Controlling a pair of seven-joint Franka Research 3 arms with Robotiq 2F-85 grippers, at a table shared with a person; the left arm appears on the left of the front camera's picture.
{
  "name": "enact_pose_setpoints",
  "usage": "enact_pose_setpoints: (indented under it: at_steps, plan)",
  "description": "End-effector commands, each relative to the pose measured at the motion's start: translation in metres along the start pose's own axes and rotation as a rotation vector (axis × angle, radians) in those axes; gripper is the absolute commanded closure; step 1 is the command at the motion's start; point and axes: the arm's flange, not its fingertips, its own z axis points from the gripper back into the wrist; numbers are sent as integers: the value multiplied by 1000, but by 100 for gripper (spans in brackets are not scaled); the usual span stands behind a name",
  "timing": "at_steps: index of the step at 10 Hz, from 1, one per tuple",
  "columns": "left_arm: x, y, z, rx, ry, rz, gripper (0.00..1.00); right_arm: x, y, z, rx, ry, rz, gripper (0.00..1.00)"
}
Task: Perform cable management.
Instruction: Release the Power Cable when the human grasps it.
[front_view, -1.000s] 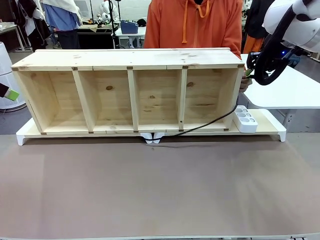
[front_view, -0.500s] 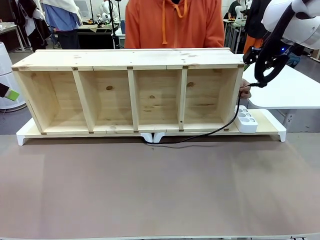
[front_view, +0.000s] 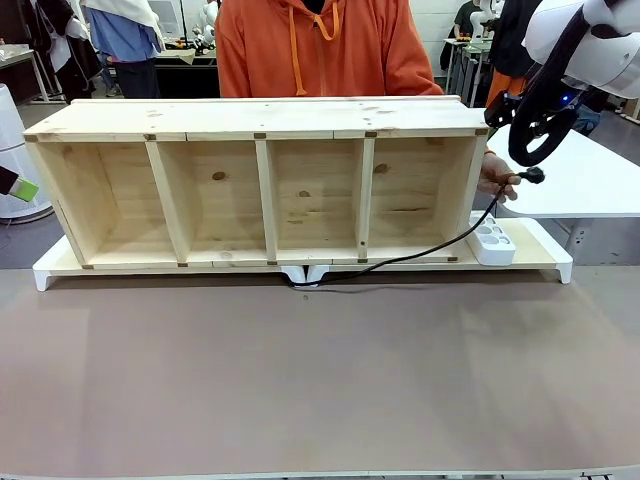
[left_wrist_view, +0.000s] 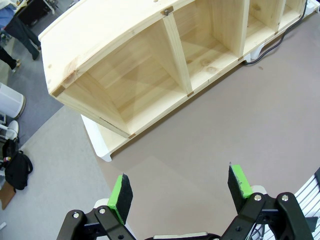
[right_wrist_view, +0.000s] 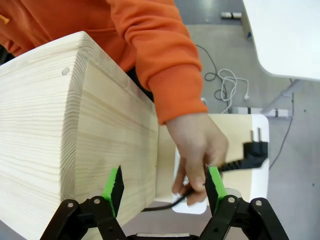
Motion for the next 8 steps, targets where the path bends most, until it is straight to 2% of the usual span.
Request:
enact_pose_setpoints:
  at_steps: [1, 8]
  plan:
    - [0, 1, 0, 3, -2, 3, 0, 0, -1, 0, 2, 0, -5, 16]
    - [0, 1, 0, 3, -2, 3, 0, 0, -1, 0, 2, 0, -5, 16]
